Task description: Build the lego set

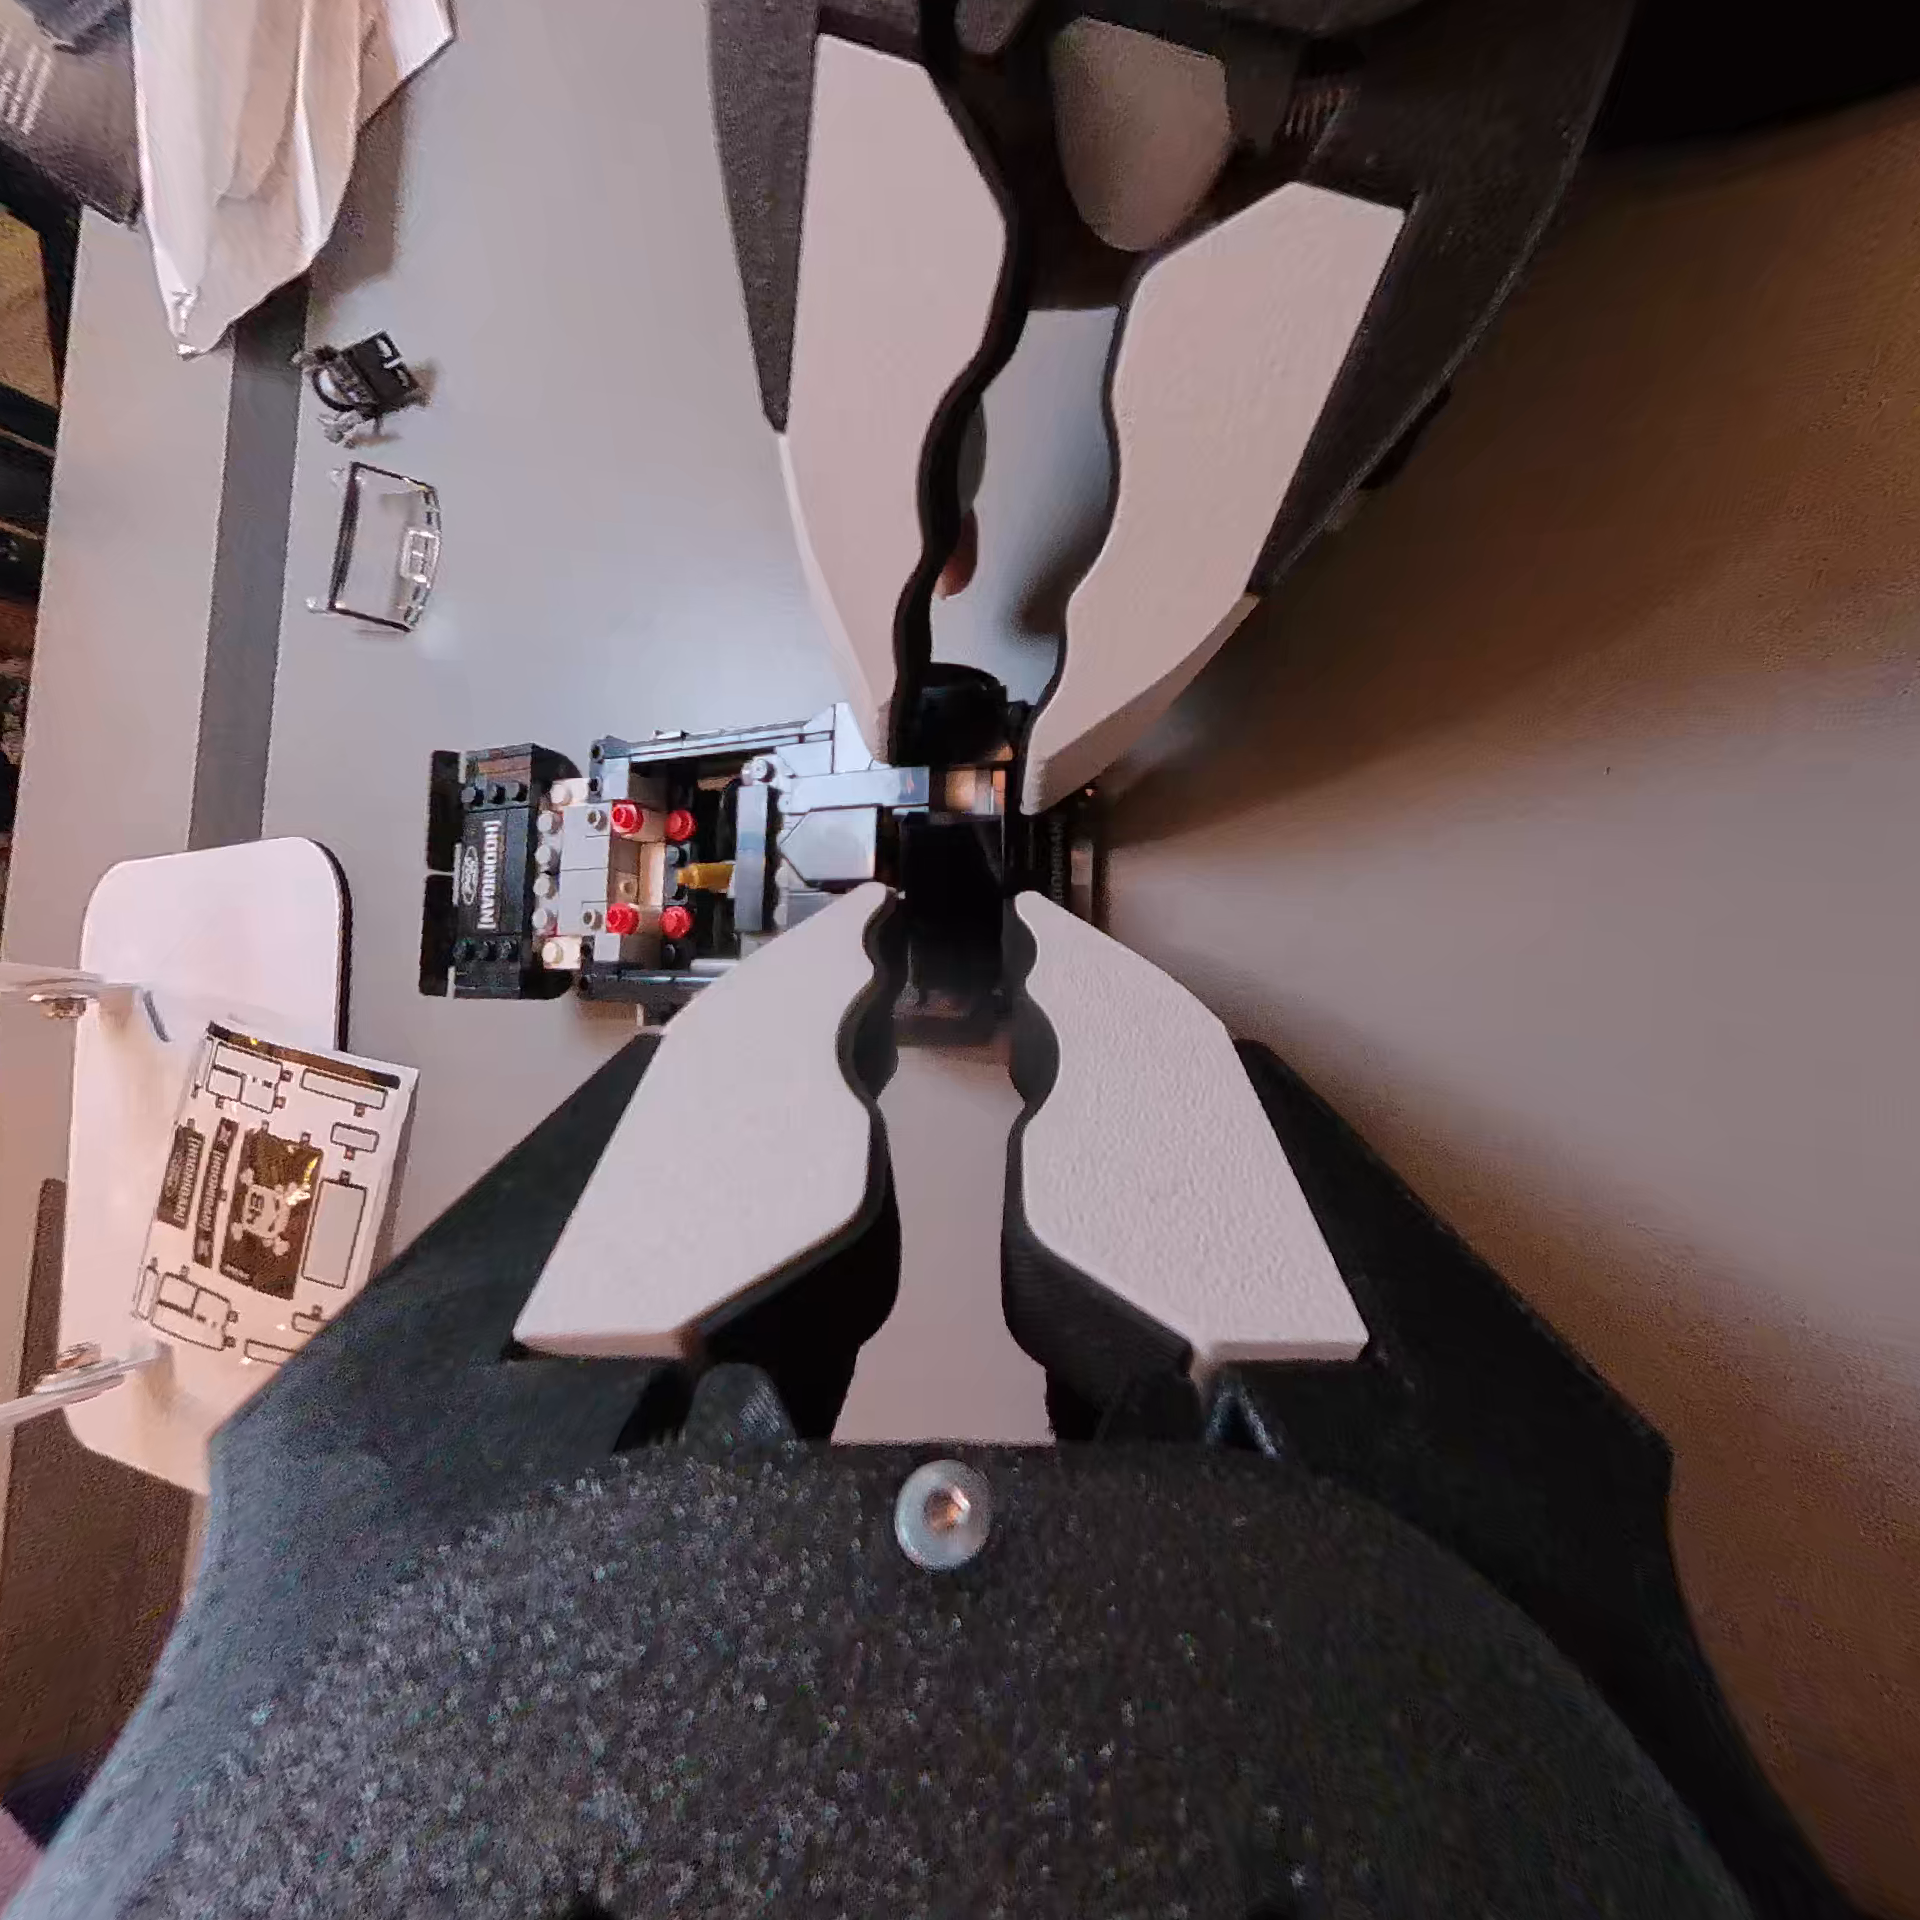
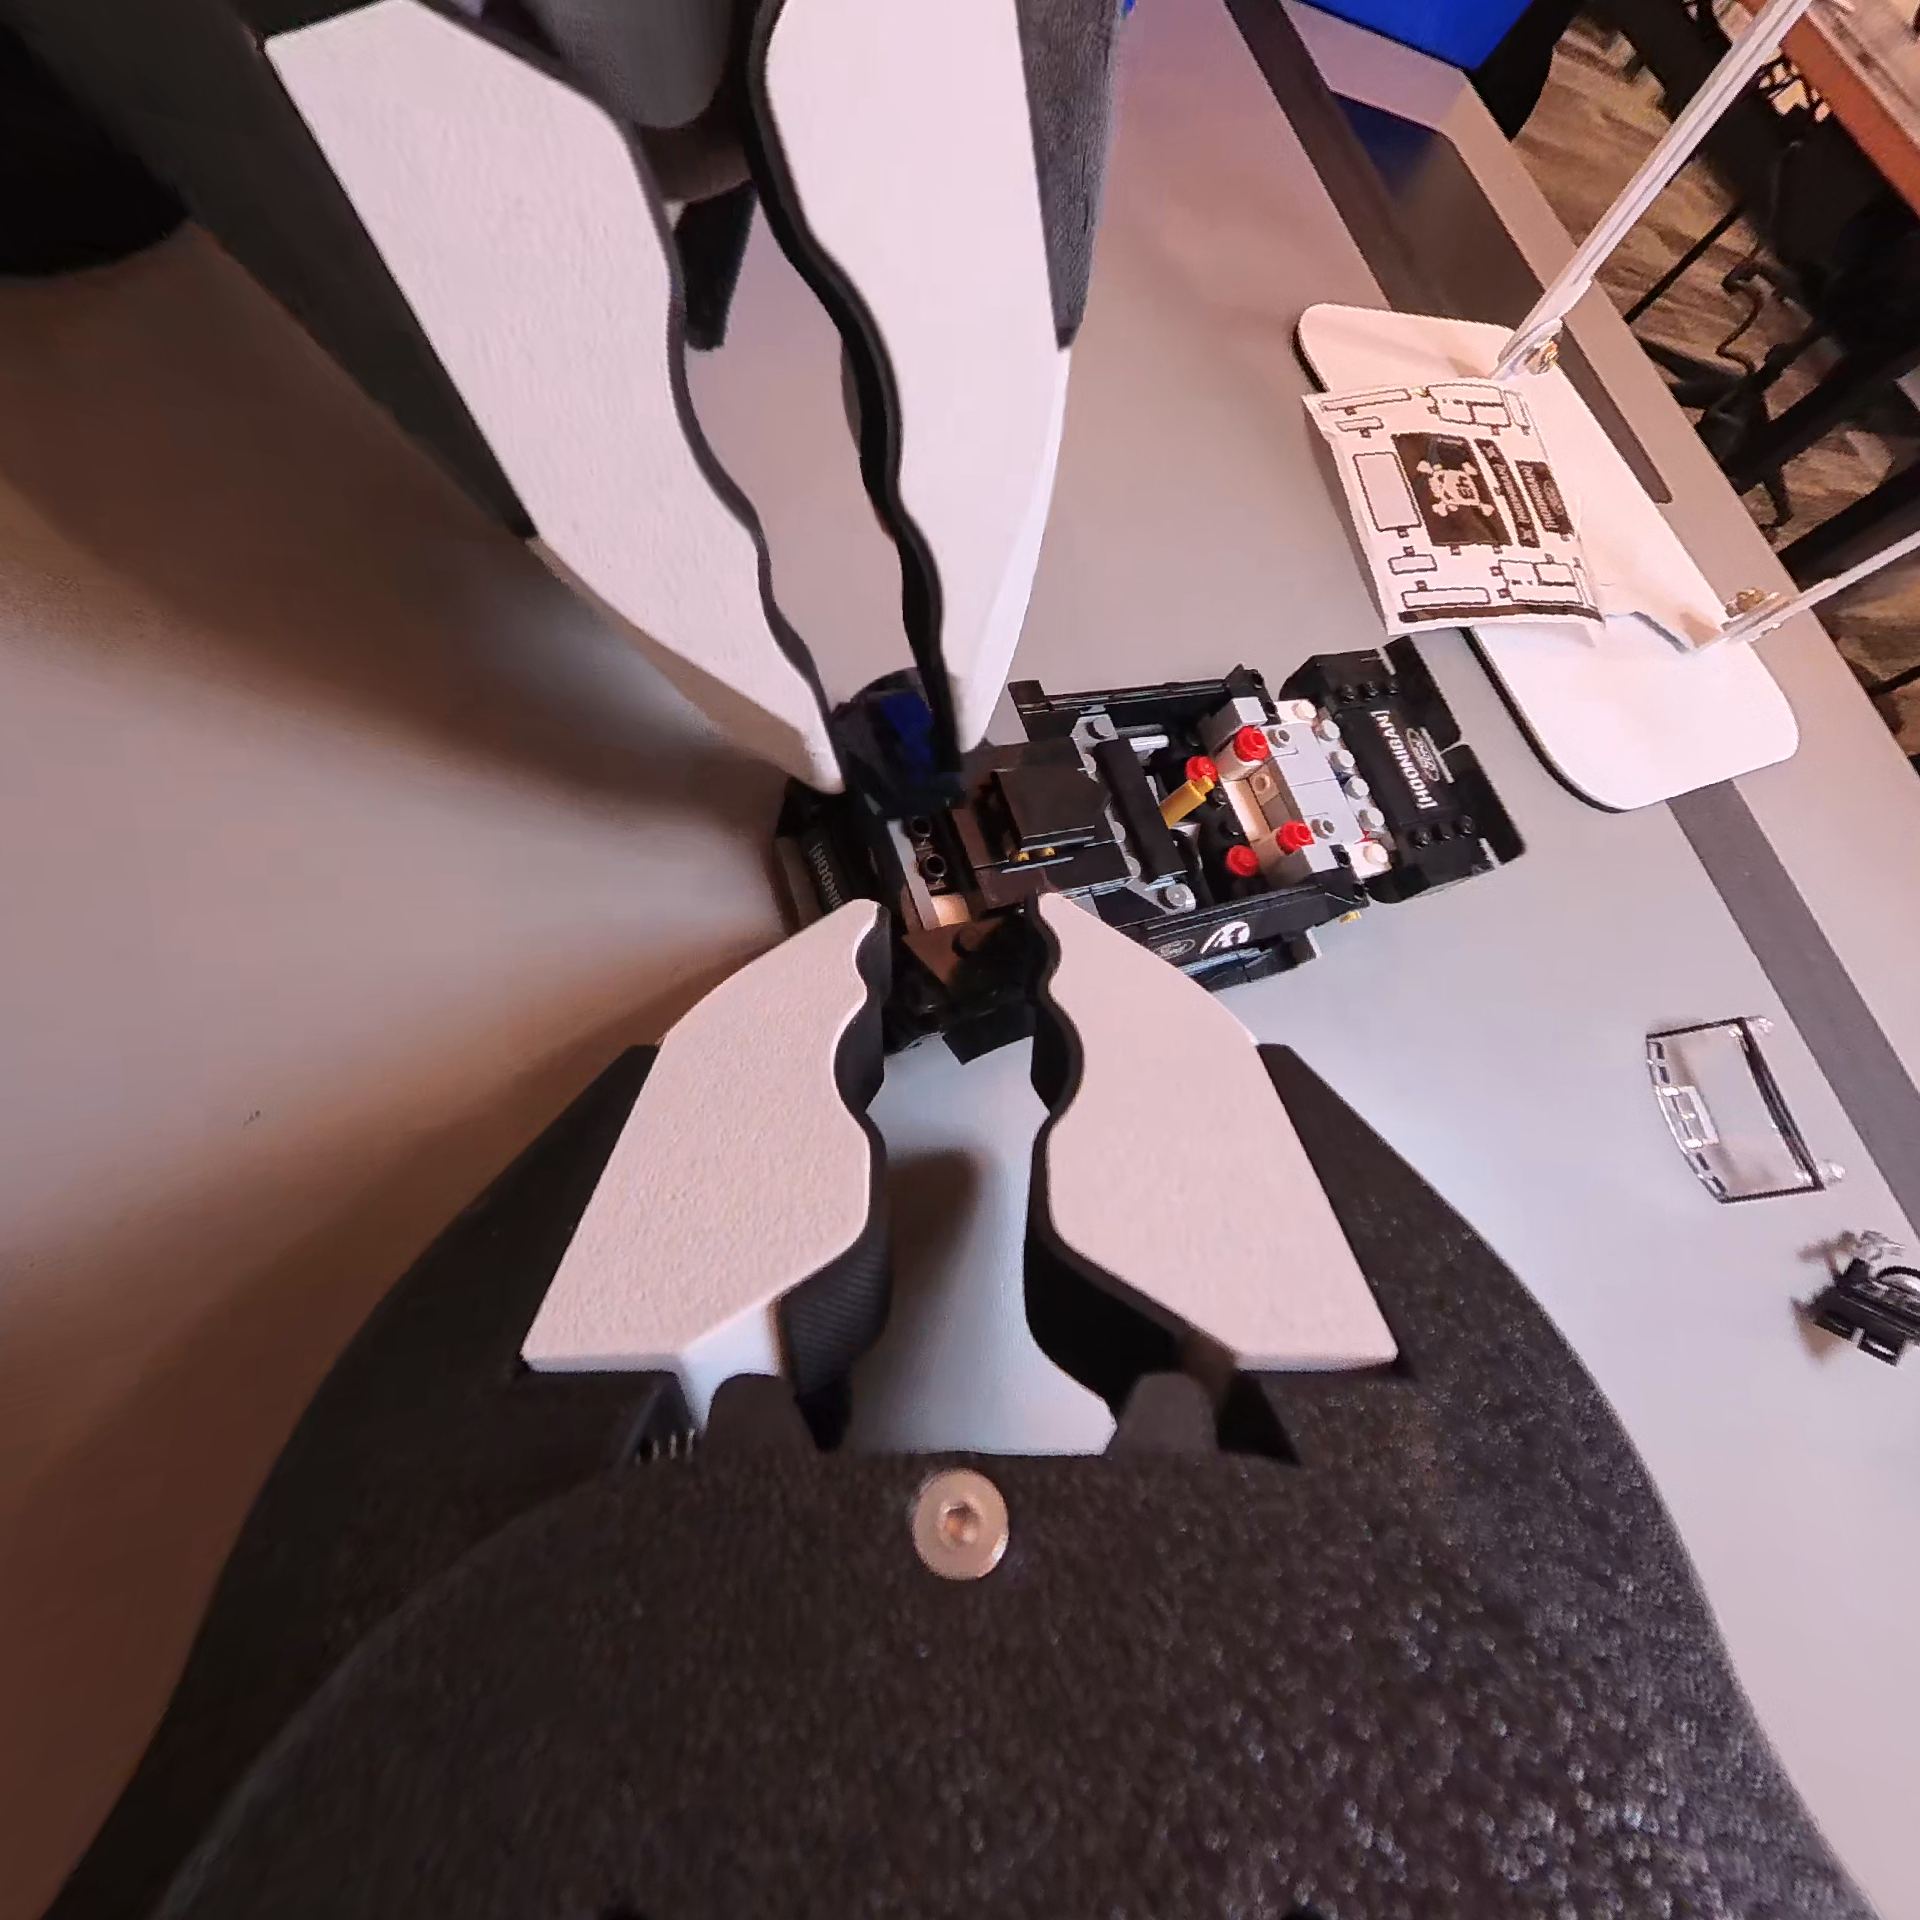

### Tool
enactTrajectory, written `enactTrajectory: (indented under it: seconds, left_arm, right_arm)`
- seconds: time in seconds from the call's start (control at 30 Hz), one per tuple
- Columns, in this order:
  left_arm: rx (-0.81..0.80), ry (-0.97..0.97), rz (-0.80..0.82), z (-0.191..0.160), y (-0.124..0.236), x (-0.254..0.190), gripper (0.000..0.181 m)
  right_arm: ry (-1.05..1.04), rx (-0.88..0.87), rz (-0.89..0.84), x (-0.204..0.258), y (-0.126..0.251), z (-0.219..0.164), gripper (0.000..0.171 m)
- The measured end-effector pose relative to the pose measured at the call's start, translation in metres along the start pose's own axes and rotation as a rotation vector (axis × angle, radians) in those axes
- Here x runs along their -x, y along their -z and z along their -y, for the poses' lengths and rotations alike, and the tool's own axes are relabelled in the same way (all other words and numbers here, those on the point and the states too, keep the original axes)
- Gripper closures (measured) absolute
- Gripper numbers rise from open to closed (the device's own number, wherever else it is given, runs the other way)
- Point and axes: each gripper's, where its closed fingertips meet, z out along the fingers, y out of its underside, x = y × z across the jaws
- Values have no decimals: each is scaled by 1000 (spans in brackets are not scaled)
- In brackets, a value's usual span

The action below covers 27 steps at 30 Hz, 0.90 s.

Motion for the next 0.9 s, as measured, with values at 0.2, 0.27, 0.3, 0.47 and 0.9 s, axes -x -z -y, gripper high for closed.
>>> enactTrajectory:
  seconds: [0.2, 0.27, 0.3, 0.47, 0.9]
  left_arm:
    - [62, -21, -2, 4, -5, -4, 164]
    - [82, -37, 1, 3, -6, -4, 164]
    - [91, -46, 4, 2, -6, -4, 164]
    - [137, -87, 20, 0, -8, -3, 164]
    - [154, -135, 13, -2, -9, -5, 164]
  right_arm:
    - [-26, -15, 22, 2, 0, 1, 147]
    - [-24, -15, 23, 2, 0, 1, 147]
    - [-22, -14, 22, 3, 1, 1, 147]
    - [-25, -16, 29, 3, 2, 1, 147]
    - [94, -95, 25, 14, 6, 17, 161]
